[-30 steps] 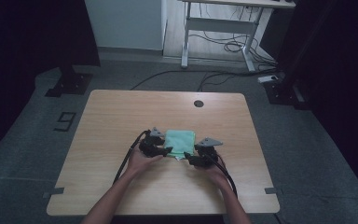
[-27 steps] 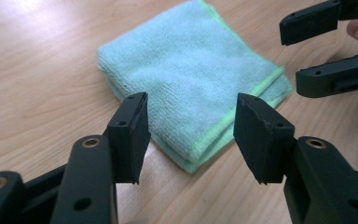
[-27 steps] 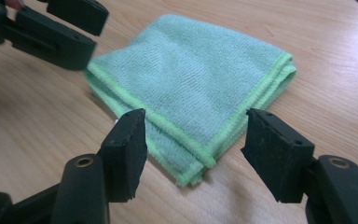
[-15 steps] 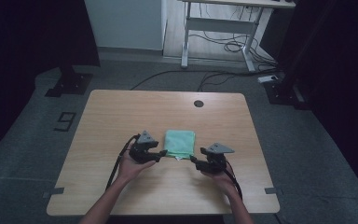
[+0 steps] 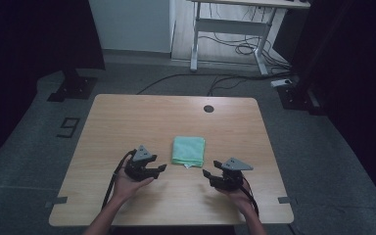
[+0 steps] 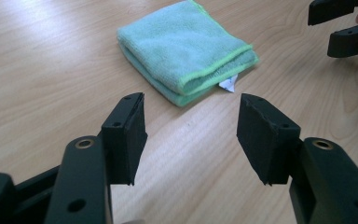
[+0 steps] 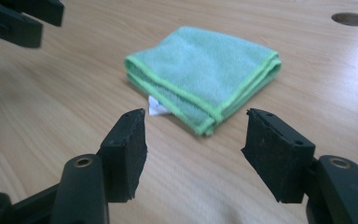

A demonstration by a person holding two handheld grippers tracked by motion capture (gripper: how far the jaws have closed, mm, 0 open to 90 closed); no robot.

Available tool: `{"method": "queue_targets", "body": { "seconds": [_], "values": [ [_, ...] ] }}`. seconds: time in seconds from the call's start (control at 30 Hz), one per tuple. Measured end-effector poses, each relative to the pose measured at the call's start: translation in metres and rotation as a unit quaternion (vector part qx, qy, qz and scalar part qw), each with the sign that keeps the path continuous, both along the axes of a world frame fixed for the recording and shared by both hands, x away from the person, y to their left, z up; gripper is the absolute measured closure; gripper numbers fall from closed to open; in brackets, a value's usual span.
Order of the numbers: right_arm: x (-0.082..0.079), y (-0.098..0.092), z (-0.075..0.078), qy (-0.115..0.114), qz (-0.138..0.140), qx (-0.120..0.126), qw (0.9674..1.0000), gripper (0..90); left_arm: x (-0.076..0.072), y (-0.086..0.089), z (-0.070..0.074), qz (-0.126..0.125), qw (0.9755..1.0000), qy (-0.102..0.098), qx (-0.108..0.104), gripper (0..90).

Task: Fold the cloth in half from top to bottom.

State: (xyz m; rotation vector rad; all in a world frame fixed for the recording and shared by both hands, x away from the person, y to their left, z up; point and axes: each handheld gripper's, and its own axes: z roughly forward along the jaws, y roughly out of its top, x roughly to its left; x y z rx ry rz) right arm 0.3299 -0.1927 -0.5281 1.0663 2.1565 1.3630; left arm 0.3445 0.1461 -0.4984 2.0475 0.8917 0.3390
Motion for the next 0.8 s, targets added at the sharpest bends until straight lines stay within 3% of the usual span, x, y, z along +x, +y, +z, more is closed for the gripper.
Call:
{"method": "queue_targets", "body": {
  "seconds": [0.47, 0.8],
  "values": [
    [-0.031, -0.017, -0.009, 0.009, -0.011, -0.005, 0.9999, 38.3, -0.038, 0.017, -0.012, 0.0, 1.0, -0.004, -0.005, 41.3],
    [-0.051, -0.022, -0.017, 0.021, -0.009, -0.034, 0.9992, 36.5, -0.056, 0.023, -0.029, -0.001, 1.0, 0.002, 0.008, 40.7]
  ]
}}
